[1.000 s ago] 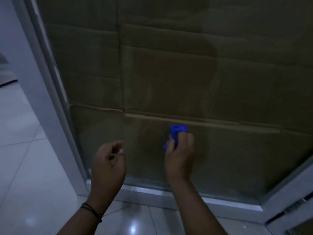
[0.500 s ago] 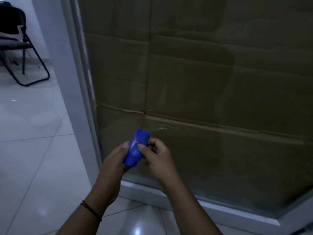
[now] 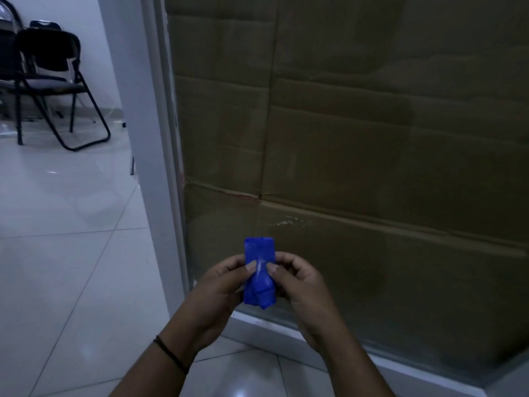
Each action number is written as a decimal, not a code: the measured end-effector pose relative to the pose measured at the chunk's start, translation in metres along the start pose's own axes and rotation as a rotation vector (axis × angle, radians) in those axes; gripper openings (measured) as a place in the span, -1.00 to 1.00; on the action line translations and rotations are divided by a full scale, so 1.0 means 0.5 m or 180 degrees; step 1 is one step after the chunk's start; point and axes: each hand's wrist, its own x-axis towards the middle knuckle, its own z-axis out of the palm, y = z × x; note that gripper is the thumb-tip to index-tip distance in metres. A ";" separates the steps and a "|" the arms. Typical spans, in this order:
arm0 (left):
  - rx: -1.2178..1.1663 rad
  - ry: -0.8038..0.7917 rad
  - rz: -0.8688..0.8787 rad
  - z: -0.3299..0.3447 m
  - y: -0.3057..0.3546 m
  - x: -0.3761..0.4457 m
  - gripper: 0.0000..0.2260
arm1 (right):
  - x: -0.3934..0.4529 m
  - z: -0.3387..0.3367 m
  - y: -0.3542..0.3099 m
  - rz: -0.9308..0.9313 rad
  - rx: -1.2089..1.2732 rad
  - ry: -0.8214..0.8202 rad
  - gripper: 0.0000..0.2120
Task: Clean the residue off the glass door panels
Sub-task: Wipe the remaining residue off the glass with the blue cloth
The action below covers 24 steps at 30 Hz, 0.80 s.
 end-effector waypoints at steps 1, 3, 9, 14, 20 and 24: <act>0.0040 -0.0004 0.0029 0.003 0.001 -0.002 -0.67 | -0.003 -0.001 -0.002 -0.0045 -0.0049 0.0004 -0.87; 0.0091 -0.0138 0.0082 0.010 0.001 -0.008 -0.68 | -0.008 -0.003 -0.004 -0.0125 -0.0162 0.0098 -0.87; 0.0279 0.0186 0.0277 0.018 -0.015 -0.015 -0.68 | -0.017 -0.008 0.008 -0.0139 -0.0854 0.0357 -0.91; 0.1621 0.1359 0.0916 -0.014 -0.017 0.006 -0.82 | -0.012 -0.032 0.014 -0.0177 -0.0989 0.0863 -0.98; 0.3604 0.1984 0.1882 -0.050 0.012 0.084 -0.73 | -0.013 -0.079 0.019 -0.0097 -0.1108 0.1005 -0.92; 0.3928 0.1886 0.2027 -0.012 0.019 0.135 -0.75 | -0.022 -0.116 0.024 0.0023 -0.1141 0.1071 -0.90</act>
